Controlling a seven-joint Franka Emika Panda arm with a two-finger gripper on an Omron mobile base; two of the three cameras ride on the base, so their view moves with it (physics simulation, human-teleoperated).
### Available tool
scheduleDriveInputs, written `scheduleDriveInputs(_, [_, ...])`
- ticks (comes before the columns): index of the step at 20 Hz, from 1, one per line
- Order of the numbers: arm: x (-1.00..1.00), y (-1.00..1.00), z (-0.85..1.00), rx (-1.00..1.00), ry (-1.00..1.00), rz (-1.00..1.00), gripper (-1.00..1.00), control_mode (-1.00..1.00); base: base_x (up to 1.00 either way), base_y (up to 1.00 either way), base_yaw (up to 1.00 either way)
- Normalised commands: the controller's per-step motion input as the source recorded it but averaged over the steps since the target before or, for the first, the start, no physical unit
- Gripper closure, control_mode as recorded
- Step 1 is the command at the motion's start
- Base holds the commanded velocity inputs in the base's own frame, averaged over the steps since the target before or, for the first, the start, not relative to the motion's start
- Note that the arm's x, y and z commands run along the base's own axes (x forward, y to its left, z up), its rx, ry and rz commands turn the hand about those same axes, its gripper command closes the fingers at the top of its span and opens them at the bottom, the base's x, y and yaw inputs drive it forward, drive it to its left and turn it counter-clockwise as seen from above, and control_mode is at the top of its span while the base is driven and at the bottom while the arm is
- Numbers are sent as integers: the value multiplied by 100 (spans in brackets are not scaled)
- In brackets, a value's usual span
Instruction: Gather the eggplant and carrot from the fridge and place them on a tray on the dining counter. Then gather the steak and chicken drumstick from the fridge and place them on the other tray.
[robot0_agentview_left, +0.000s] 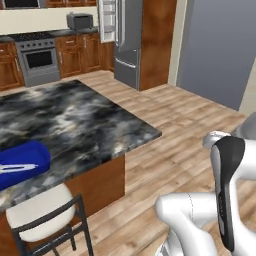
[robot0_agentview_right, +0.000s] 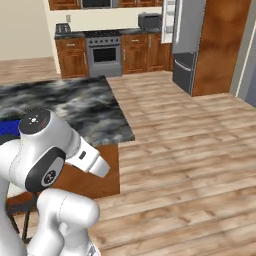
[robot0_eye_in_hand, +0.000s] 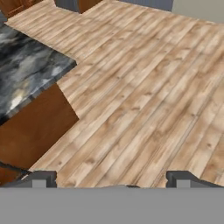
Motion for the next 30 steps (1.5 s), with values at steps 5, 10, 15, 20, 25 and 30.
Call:
scheduleDriveInputs(5, [0, 0, 0, 0, 0, 0, -100, 100, 85, -53, -6])
scheduleDriveInputs(10, [0, 0, 0, 0, 0, 0, -100, 100, 99, -9, -1])
scheduleDriveInputs(15, [0, 0, 0, 0, 0, 0, -100, 100, 100, -20, 2])
scheduleDriveInputs(20, [0, 0, 0, 0, 0, 0, -100, 100, 100, -14, 13])
scheduleDriveInputs(25, [0, 0, 0, 0, 0, 0, -100, 100, 79, -62, 7])
scheduleDriveInputs(30, [0, 0, 0, 0, 0, 0, -100, 100, 20, -100, 1])
